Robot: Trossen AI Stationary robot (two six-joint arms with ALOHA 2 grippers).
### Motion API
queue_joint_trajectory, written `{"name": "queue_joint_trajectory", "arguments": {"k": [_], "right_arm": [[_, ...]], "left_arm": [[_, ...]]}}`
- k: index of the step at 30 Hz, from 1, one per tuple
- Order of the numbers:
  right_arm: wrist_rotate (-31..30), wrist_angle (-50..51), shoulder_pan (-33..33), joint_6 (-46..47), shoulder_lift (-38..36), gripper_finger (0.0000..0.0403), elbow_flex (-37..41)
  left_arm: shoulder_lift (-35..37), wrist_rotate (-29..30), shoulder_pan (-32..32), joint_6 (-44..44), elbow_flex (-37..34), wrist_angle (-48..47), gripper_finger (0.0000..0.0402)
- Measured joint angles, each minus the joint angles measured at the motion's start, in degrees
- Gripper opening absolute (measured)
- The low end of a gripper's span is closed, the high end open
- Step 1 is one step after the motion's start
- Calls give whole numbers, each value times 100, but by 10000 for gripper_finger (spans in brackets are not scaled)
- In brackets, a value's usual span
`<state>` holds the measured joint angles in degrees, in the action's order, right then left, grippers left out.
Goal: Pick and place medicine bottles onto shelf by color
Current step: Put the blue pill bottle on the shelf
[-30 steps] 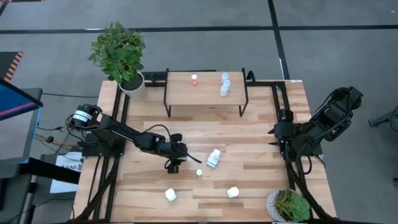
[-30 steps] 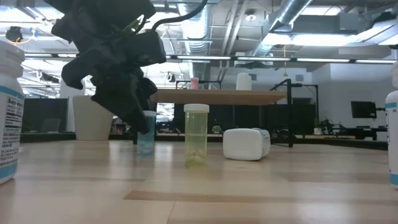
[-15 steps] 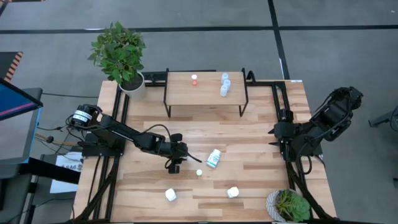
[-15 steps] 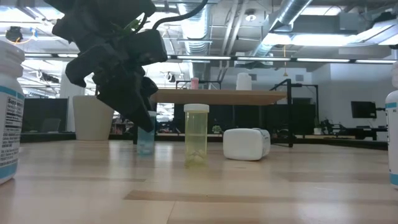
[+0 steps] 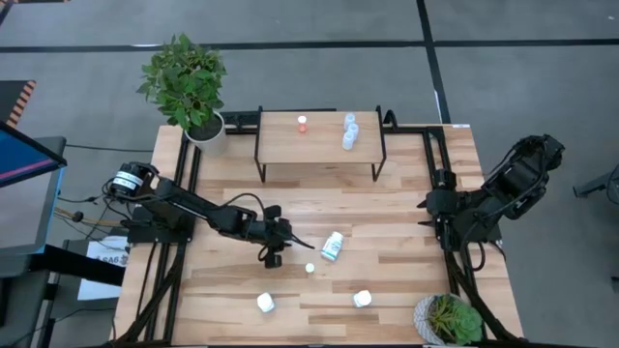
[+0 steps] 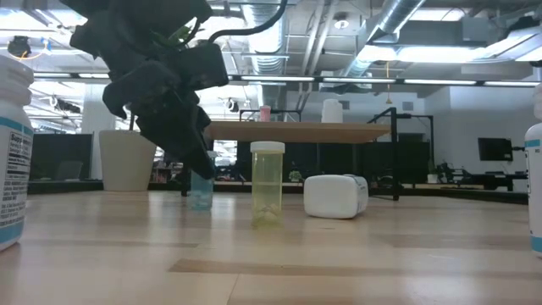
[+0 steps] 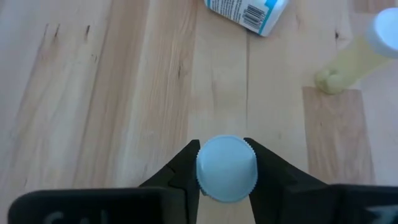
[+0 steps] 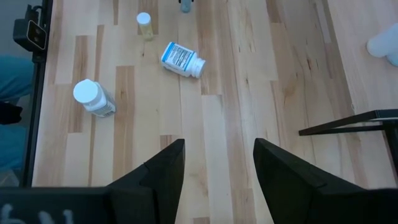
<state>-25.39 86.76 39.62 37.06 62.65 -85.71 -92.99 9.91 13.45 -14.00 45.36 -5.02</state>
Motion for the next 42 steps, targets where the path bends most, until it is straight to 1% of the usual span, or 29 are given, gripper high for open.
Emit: {"name": "queue_joint_trajectory", "arguments": {"k": [6, 11, 14, 18, 23, 33, 36, 40, 42], "right_arm": [[0, -57, 0, 23, 2, 214, 0], [-2, -67, 0, 221, 2, 214, 0], [0, -66, 0, 332, 2, 214, 0], [0, -66, 0, 526, 2, 214, 0], [-2, -66, 0, 647, 2, 214, 0], [-4, -24, 0, 646, 2, 214, 0], [-4, -24, 0, 616, 8, 214, 0], [-7, -25, 0, 510, 54, 214, -2], [-15, -17, 0, 363, 45, 214, -2]], "left_arm": [[180, 0, 0, -20, -1, -9, 72], [629, 6, -10, -20, -2, -6, 82], [984, 123, -55, -76, 0, -10, 78], [1426, 351, -213, -404, 1, 4, 71], [1740, 651, -433, -527, 1, -4, 75], [2092, 538, -670, -676, 7, -202, 71], [2083, 553, -755, -713, 315, -702, 71], [1980, 674, -912, -706, 1044, -1632, 71], [1965, 845, -1025, -629, 1392, -1897, 71]]}}
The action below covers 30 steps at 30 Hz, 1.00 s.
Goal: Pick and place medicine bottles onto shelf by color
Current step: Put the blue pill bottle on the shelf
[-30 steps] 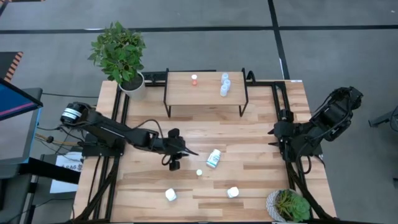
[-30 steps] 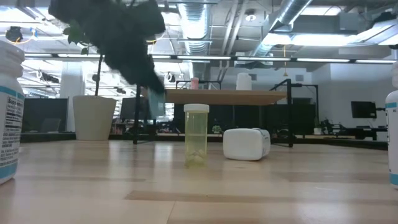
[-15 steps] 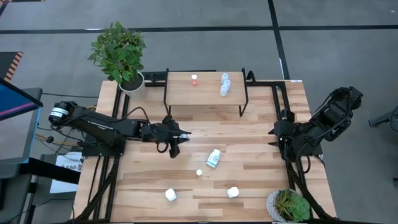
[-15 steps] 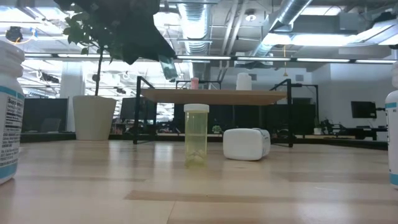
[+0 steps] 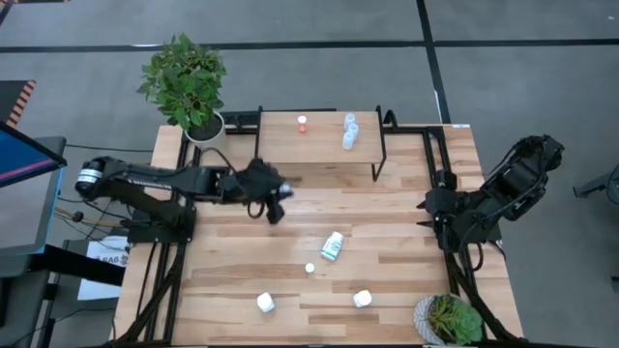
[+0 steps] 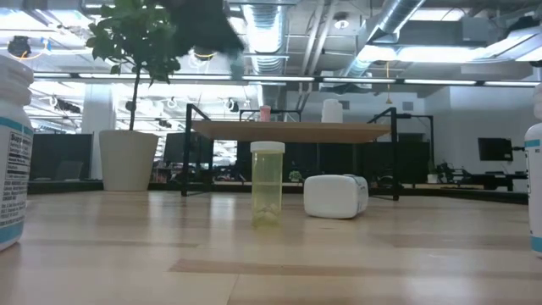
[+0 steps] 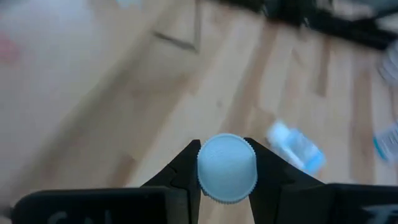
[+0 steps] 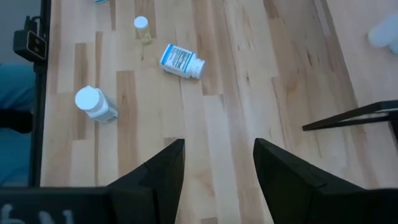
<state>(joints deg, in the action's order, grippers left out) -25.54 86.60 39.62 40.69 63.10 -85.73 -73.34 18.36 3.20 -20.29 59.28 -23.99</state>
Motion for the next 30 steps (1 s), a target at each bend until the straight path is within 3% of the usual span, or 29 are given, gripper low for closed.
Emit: {"name": "queue_joint_trajectory", "arguments": {"k": [5, 9, 18, 22, 30], "right_arm": [[-147, -5, -2, -59, 1, 214, 0], [-164, -7, -2, -62, 1, 214, 0], [-199, -16, -2, -62, 1, 214, 0], [-201, -14, -2, 94, 1, 214, 0], [-201, -7, -2, 130, 1, 214, 0]], "left_arm": [[9, 656, -491, -48, 650, -121, 71], [-51, 715, -926, 82, 895, -86, 71], [-875, 126, -1790, 268, 1060, -69, 69], [-1338, -203, -2022, 495, 1514, -74, 69], [-2379, -159, -2344, 1046, 2729, -814, 69]]}}
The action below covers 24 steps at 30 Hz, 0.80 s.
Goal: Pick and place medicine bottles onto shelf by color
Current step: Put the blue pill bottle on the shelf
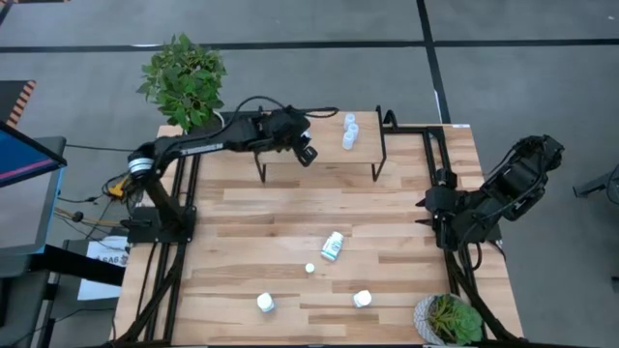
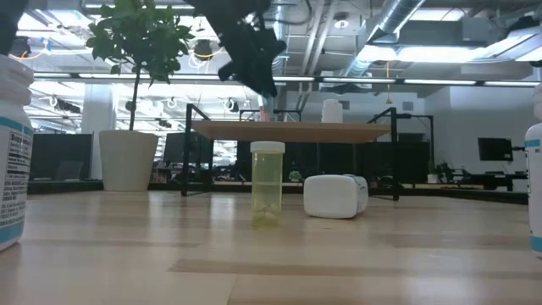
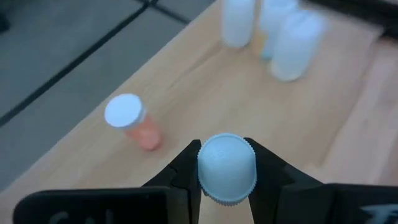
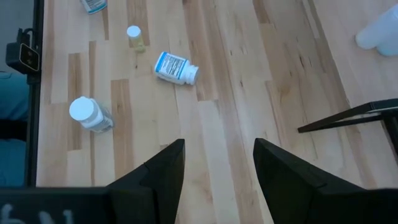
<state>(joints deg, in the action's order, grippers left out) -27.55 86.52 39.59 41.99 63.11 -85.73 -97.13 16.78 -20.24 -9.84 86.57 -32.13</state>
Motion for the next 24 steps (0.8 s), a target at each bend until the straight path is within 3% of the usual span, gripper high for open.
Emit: {"name": "queue_joint_trajectory", "arguments": {"k": [6, 24], "right_arm": [[0, 2, 0, 0, 0, 214, 0], [45, 20, 0, 1, 0, 214, 0]], "left_arm": [[-522, -96, -182, 192, 563, -449, 79], [-520, -496, -570, 191, 546, -763, 78]]}}
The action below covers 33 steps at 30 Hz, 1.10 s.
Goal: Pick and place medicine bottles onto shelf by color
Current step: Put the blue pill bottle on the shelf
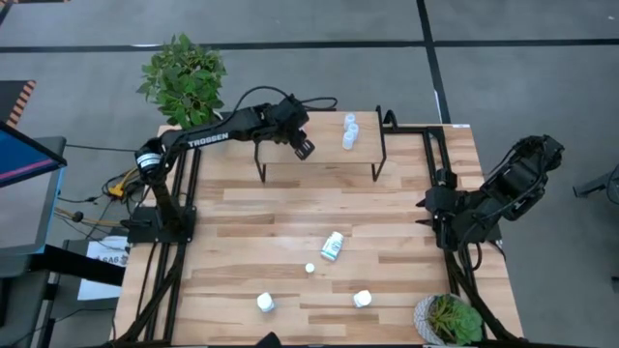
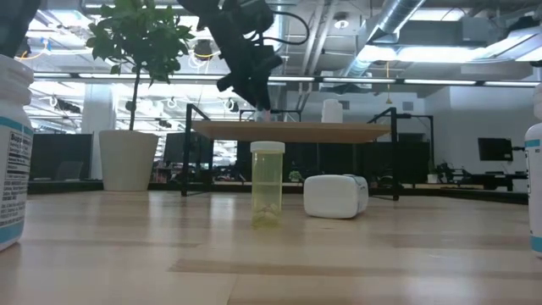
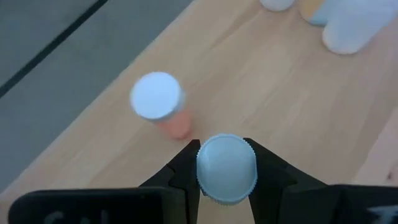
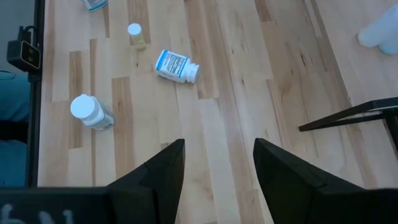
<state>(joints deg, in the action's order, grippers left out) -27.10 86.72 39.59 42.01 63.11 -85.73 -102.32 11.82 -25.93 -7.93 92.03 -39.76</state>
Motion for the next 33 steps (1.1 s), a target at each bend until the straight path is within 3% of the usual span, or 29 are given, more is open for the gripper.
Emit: {"name": "queue_joint_trajectory", "arguments": {"k": [20, 33], "right_arm": [[3, 2, 0, -43, 0, 214, 0], [7, 2, 1, -43, 0, 214, 0]], "left_arm": [[0, -256, 7, 136, 0, -59, 106], [0, 51, 7, 172, 0, 32, 145]]}}
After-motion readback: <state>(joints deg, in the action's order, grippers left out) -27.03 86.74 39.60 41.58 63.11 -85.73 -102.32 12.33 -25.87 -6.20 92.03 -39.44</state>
